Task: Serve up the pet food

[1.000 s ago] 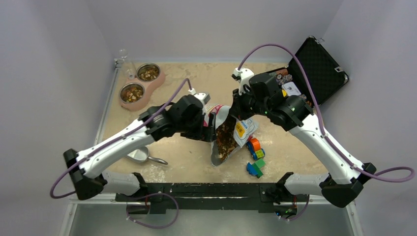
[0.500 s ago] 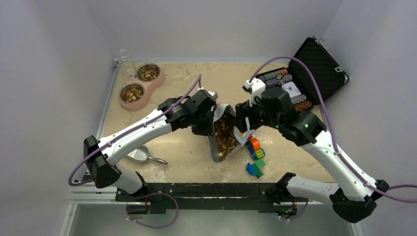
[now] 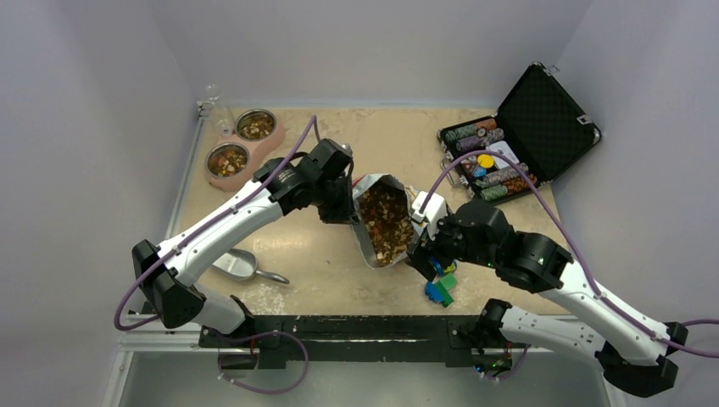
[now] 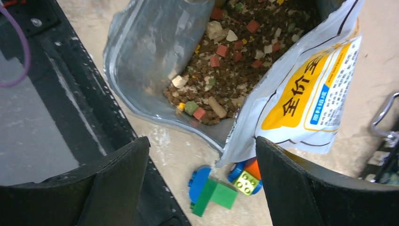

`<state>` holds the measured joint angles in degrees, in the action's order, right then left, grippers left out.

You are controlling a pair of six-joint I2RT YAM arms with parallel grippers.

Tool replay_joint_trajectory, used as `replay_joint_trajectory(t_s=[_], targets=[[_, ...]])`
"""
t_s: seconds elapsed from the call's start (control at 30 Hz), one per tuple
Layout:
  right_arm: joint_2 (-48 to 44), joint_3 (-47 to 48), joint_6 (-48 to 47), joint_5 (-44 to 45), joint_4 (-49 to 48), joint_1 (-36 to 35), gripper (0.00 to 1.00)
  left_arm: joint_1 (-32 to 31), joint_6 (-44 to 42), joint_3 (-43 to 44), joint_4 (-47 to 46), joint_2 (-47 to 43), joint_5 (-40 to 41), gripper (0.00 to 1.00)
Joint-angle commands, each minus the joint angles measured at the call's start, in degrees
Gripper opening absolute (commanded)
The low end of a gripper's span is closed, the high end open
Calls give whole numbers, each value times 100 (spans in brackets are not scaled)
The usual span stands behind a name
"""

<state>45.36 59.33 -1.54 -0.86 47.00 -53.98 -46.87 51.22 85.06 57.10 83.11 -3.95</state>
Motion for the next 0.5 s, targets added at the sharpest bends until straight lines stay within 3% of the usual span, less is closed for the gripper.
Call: replay_joint_trajectory(t_s=[0.0, 0.1, 0.23, 0.33, 0.47], targets=[[64, -132, -1068, 433, 93, -127, 86, 264, 355, 525, 174, -383, 206, 0], [83, -293, -1507, 1172, -140, -187, 87, 346, 392, 647, 344, -400, 261, 0], [336, -242, -1909, 1518, -807, -196, 87, 354, 512, 737, 401, -425, 246, 0], [783, 72, -1901, 1858, -1038, -286, 81, 370, 634, 836, 643, -469, 365, 0], [836, 248, -1921, 1135, -1440, -488, 73, 438, 903, 932, 931, -530, 671, 0]])
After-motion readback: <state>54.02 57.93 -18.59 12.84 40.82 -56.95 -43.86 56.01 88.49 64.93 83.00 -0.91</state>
